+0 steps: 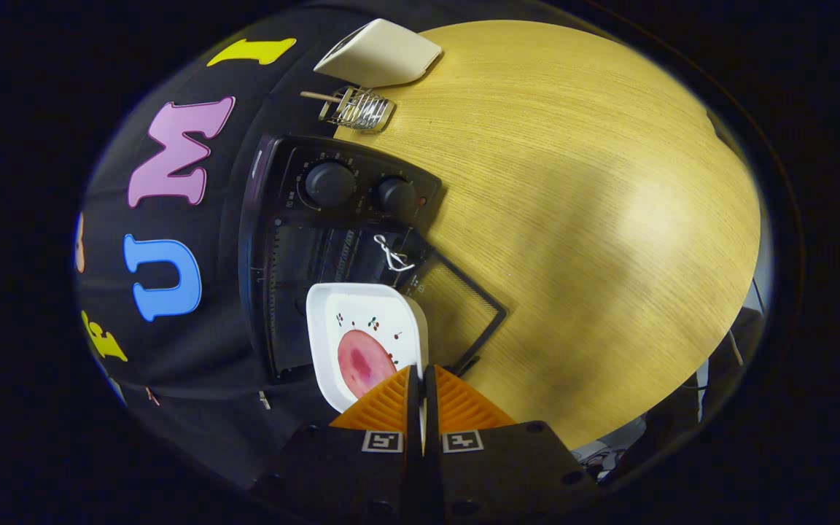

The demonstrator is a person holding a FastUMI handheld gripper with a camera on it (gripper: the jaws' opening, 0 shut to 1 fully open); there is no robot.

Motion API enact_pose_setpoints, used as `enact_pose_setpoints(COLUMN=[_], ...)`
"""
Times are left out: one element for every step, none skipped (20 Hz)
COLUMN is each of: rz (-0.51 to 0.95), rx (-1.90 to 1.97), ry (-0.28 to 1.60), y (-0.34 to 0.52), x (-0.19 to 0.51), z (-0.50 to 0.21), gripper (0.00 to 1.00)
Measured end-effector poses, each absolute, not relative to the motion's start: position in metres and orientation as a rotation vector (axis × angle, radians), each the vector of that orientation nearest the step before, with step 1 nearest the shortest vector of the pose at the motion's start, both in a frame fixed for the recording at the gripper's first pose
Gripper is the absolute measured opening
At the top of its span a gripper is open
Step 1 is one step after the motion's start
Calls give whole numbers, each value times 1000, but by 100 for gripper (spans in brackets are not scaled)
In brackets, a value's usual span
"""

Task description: Open the toaster oven, put the food inside, and close the toaster oven door.

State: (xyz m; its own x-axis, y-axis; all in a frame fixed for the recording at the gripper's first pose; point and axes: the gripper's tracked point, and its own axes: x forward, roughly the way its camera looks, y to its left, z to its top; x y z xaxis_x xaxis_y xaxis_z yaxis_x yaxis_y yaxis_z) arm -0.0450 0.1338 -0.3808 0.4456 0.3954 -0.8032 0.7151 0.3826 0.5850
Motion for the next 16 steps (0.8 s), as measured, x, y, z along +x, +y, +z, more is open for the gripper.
enact_pose_setpoints(rz=[-328, -373, -415, -449, -483, -514, -544, -572, -601, -627, -648, -664, -678, -688, -704, -719], rx=[1240, 1256, 1279, 1309, 1337, 1361, 1377, 1391, 1407, 1425, 1440, 1449, 1460, 1461, 1456, 1447], ry=[1141, 1124, 1105, 1086, 1064, 1035, 1008, 984, 969, 958, 948, 938, 920, 914, 912, 911], y=[139, 145, 151, 158, 165, 170, 174, 178, 182, 186, 190, 193, 196, 199, 200, 201], x=[-37, -30, -23, -16, -8, 0, 6, 12, 16, 21, 24, 29, 35, 39, 41, 43], z=[-384, -386, -388, -389, -391, -393, -396, -400, -403, -407, -410, -413, -414, -413, -413, -413], gripper=[5, 5, 5, 5, 5, 5, 5, 5, 5, 5, 5, 5, 5, 5, 5, 5])
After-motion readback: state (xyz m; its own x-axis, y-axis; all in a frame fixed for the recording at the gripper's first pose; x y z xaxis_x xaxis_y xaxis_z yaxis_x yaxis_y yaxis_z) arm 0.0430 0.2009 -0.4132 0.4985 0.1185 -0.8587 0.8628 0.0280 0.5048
